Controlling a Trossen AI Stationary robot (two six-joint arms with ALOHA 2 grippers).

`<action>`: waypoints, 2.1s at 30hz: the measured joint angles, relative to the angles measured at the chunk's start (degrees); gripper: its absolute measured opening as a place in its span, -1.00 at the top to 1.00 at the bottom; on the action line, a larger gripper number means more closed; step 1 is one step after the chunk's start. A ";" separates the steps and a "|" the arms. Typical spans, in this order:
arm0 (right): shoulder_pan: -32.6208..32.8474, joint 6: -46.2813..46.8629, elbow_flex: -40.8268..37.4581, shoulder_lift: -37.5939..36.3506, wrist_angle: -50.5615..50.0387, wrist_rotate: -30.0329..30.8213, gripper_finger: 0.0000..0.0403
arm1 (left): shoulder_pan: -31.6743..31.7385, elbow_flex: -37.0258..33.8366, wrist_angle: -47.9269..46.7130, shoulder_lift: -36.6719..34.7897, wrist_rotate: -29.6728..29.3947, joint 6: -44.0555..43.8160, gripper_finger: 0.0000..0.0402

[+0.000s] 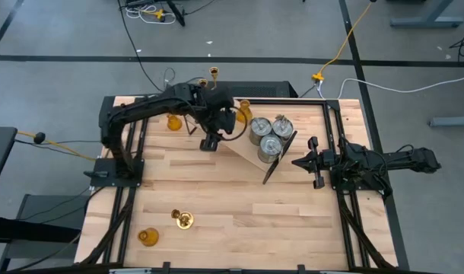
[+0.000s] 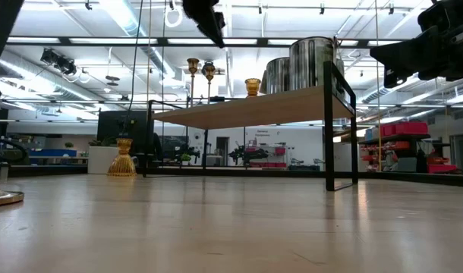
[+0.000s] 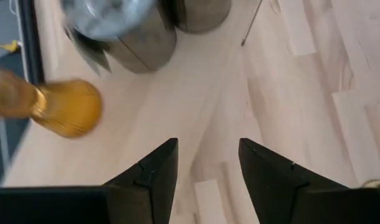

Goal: Pick & Place candle stick holders
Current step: Put the top yellow candle holder on the shelf aligned with the other yellow candle holder

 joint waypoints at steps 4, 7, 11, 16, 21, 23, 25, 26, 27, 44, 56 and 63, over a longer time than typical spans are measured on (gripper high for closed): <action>0.02 0.00 0.00 0.01 -0.02 0.02 0.99 | -1.04 -10.88 6.44 -5.39 -0.19 -3.34 0.12; 0.00 -0.02 0.00 0.00 -0.05 0.02 0.99 | -2.19 -17.33 10.05 -10.03 -0.19 -6.32 0.12; 0.00 0.00 0.00 -0.01 -0.04 0.03 0.99 | -3.68 -24.36 12.14 -15.40 -0.08 -10.37 0.12; 0.01 -0.01 0.00 0.01 -0.05 0.03 0.99 | -5.13 -32.35 13.79 -22.33 -3.36 -14.49 0.12; 0.00 0.00 0.00 0.03 -0.04 0.04 0.99 | -5.41 -38.14 15.57 -28.47 -1.88 -16.46 0.12; 0.02 0.00 0.00 0.07 -0.05 0.06 0.99 | -6.41 -39.45 15.47 -30.30 -1.45 -17.24 0.12; 0.01 -0.01 0.00 0.09 -0.04 0.04 0.99 | -7.81 -39.97 15.23 -31.51 -1.24 -17.26 0.12; 0.02 -0.01 0.00 0.09 -0.04 0.03 0.99 | -8.44 -39.97 14.84 -31.93 -1.21 -17.22 0.12; 0.01 0.00 0.00 0.09 -0.05 0.07 0.99 | -9.15 -39.98 14.43 -32.47 -1.24 -17.18 0.12; 0.01 0.00 0.00 0.09 -0.04 0.04 0.99 | -19.16 -39.97 10.50 -35.74 -6.28 -19.24 0.12; 0.00 0.00 0.00 0.09 -0.04 0.04 0.99 | -6.88 -39.97 5.11 -35.59 -12.08 -22.65 0.12; 0.00 -0.02 0.00 0.09 -0.04 0.04 0.99 | 4.42 -39.97 0.60 -35.61 -12.27 -25.43 0.12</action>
